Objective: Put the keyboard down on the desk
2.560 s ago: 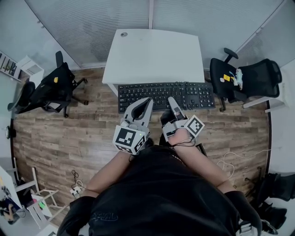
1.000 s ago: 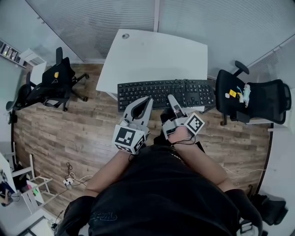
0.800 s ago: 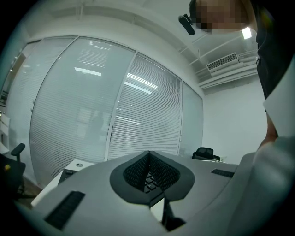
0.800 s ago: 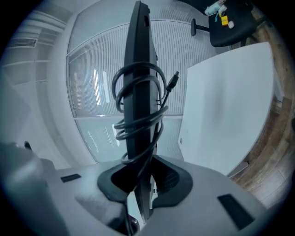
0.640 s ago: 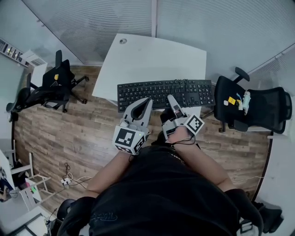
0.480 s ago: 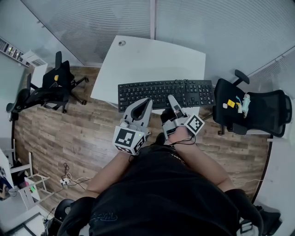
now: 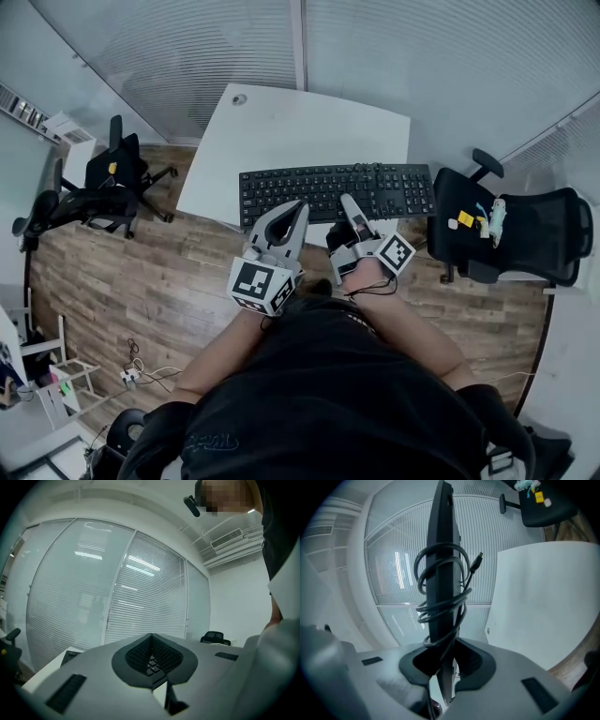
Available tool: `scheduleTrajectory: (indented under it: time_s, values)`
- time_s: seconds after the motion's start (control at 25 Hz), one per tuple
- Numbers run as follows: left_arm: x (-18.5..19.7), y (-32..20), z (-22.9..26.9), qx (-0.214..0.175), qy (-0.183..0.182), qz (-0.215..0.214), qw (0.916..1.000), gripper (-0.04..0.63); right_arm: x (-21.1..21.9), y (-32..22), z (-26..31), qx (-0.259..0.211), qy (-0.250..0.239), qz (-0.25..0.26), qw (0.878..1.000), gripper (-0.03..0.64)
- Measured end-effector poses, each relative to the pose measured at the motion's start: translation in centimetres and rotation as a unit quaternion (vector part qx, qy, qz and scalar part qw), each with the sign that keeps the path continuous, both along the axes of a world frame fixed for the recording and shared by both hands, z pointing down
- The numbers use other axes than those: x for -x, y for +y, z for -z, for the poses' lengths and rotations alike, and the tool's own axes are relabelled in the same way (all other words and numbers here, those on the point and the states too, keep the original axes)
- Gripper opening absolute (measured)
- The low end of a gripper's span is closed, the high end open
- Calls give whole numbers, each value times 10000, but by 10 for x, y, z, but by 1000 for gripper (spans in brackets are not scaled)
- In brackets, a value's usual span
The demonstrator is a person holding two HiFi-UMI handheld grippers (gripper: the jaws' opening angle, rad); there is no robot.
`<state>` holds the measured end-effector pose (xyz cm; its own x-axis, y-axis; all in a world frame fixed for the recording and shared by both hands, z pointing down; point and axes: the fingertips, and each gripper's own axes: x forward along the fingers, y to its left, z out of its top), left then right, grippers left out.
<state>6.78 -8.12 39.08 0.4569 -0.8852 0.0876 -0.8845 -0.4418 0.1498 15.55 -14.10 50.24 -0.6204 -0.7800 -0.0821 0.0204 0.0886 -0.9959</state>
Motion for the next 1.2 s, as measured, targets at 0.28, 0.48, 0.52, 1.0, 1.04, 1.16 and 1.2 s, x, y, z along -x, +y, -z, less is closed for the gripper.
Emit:
scheduleTrajectory:
  time_s: [0.28,0.48,0.52,1.0,1.04,1.16,1.2]
  values:
    - [7,-10,-1,29,32,-36,10000,14,4,-9,-2,44,12,-60,10000,86]
    - [15,-23,2,7,25,-108,9999,15,13,-21,3,-5,-11,-110,9999,86]
    - [16,-26,2,6,26,-130,9999,14,14,-23,2,0,2,-124,9999,86]
    - [53,-69,6,-32,153,-468,9988,14,44,-56,6,17,117,-422,9990,86]
    - [56,-74,8,-40,167,-511,9985,15,47,-60,8,-2,118,-459,9989,86]
    - [67,-86,10,-22,182,-679,9975,14,60,-72,11,-24,108,-595,9982,86]
    - [71,-90,10,-13,178,-736,9971,14,64,-75,11,-10,96,-639,9979,86]
